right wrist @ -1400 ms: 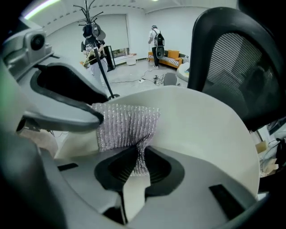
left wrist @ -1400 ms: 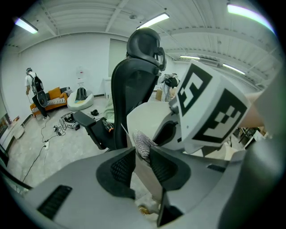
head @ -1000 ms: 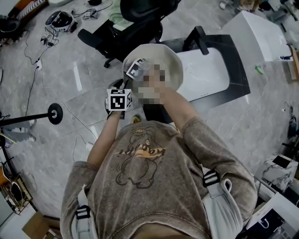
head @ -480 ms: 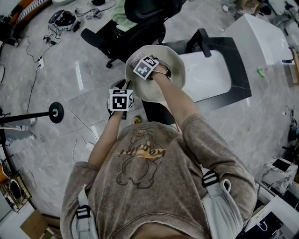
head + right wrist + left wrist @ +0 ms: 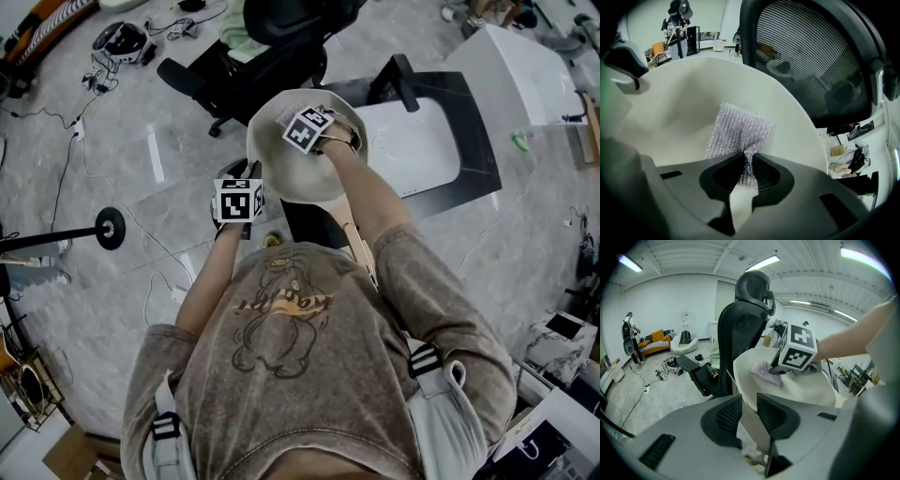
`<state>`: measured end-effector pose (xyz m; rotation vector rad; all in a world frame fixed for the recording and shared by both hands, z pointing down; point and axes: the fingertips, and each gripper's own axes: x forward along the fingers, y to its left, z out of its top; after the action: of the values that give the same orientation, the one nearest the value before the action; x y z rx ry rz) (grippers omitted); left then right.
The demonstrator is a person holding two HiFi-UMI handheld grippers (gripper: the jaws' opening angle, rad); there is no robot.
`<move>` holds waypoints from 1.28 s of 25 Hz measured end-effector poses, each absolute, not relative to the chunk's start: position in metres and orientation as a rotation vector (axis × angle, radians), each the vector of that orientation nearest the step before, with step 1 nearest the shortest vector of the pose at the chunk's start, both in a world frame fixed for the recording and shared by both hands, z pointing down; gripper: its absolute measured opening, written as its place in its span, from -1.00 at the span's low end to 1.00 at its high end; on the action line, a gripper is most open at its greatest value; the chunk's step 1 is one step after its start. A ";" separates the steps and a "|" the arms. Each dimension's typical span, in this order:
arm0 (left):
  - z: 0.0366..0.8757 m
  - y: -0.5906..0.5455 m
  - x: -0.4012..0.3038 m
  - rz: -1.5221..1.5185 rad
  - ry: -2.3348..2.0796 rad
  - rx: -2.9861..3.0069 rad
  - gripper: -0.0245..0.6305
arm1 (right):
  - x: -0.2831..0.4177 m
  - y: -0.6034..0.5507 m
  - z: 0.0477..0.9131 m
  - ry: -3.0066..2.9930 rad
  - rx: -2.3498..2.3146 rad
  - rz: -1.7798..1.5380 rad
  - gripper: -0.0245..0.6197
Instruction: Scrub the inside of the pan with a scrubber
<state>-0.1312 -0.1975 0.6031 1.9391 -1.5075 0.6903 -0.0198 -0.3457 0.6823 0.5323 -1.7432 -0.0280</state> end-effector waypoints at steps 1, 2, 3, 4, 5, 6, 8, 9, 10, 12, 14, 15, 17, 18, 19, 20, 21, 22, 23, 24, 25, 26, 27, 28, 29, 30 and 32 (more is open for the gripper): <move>0.603 -0.198 -0.131 0.689 -1.508 1.940 -0.59 | -0.014 -0.345 0.683 -1.733 0.530 -0.023 -0.71; 0.603 -0.198 -0.131 0.689 -1.508 1.940 -0.59 | -0.008 -0.345 0.683 -1.722 0.526 -0.019 -0.71; 0.603 -0.198 -0.131 0.688 -1.508 1.941 -0.59 | -0.002 -0.344 0.684 -1.710 0.520 -0.017 -0.71; 0.603 -0.198 -0.130 0.688 -1.506 1.942 -0.59 | 0.005 -0.343 0.684 -1.695 0.512 -0.012 -0.71; 0.603 -0.198 -0.130 0.688 -1.505 1.942 -0.59 | 0.011 -0.341 0.685 -1.680 0.504 -0.005 -0.71; 0.603 -0.198 -0.130 0.688 -1.505 1.942 -0.59 | 0.017 -0.340 0.685 -1.669 0.495 0.004 -0.71; 0.602 -0.198 -0.131 0.690 -1.505 1.943 -0.59 | 0.023 -0.335 0.685 -1.656 0.478 0.016 -0.71; 0.602 -0.198 -0.131 0.691 -1.505 1.944 -0.59 | 0.026 -0.333 0.686 -1.645 0.471 0.012 -0.72; 0.602 -0.198 -0.130 0.694 -1.504 1.944 -0.59 | 0.029 -0.330 0.686 -1.629 0.466 0.001 -0.72; 0.602 -0.198 -0.130 0.699 -1.503 1.943 -0.59 | 0.034 -0.325 0.687 -1.599 0.454 -0.031 -0.72; 0.602 -0.198 -0.130 0.703 -1.501 1.942 -0.59 | 0.036 -0.319 0.689 -1.570 0.429 -0.061 -0.72; 0.602 -0.198 -0.130 0.704 -1.501 1.941 -0.59 | 0.038 -0.316 0.689 -1.554 0.413 -0.065 -0.73; 0.602 -0.198 -0.130 0.702 -1.501 1.940 -0.59 | 0.041 -0.308 0.691 -1.532 0.377 -0.048 -0.73; 0.603 -0.198 -0.130 0.701 -1.501 1.941 -0.59 | 0.042 -0.303 0.692 -1.524 0.358 -0.031 -0.73; 0.603 -0.198 -0.130 0.700 -1.501 1.943 -0.59 | 0.044 -0.298 0.692 -1.516 0.338 -0.007 -0.73; 0.603 -0.198 -0.130 0.701 -1.500 1.943 -0.59 | 0.046 -0.291 0.691 -1.503 0.318 0.022 -0.73; 0.603 -0.198 -0.130 0.704 -1.500 1.942 -0.59 | 0.048 -0.283 0.690 -1.489 0.295 0.053 -0.73; 0.603 -0.198 -0.130 0.707 -1.500 1.940 -0.59 | 0.050 -0.275 0.688 -1.472 0.269 0.081 -0.73; 0.603 -0.198 -0.131 0.710 -1.500 1.939 -0.59 | 0.052 -0.267 0.686 -1.452 0.242 0.107 -0.73; 0.603 -0.198 -0.131 0.711 -1.501 1.939 -0.59 | 0.053 -0.259 0.685 -1.433 0.216 0.126 -0.73; 0.603 -0.198 -0.130 0.712 -1.500 1.939 -0.59 | 0.052 -0.252 0.685 -1.424 0.186 0.136 -0.72; 0.603 -0.198 -0.130 0.713 -1.500 1.938 -0.59 | 0.049 -0.246 0.687 -1.424 0.156 0.139 -0.72; 0.603 -0.198 -0.130 0.714 -1.500 1.937 -0.59 | 0.045 -0.241 0.689 -1.425 0.132 0.139 -0.72; 0.603 -0.197 -0.130 0.714 -1.500 1.937 -0.59 | 0.043 -0.237 0.689 -1.420 0.117 0.136 -0.72; 0.603 -0.197 -0.130 0.715 -1.500 1.936 -0.59 | 0.042 -0.234 0.689 -1.415 0.106 0.124 -0.71; 0.603 -0.197 -0.130 0.715 -1.500 1.936 -0.59 | 0.039 -0.231 0.690 -1.420 0.096 0.105 -0.71; 0.603 -0.197 -0.131 0.716 -1.503 1.934 -0.59 | 0.025 -0.227 0.690 -1.489 0.073 0.095 -0.70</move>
<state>-0.1306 -0.1968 0.6028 1.9344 -1.5031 0.7165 0.0251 -0.2271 0.6902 0.0734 -1.4889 0.0948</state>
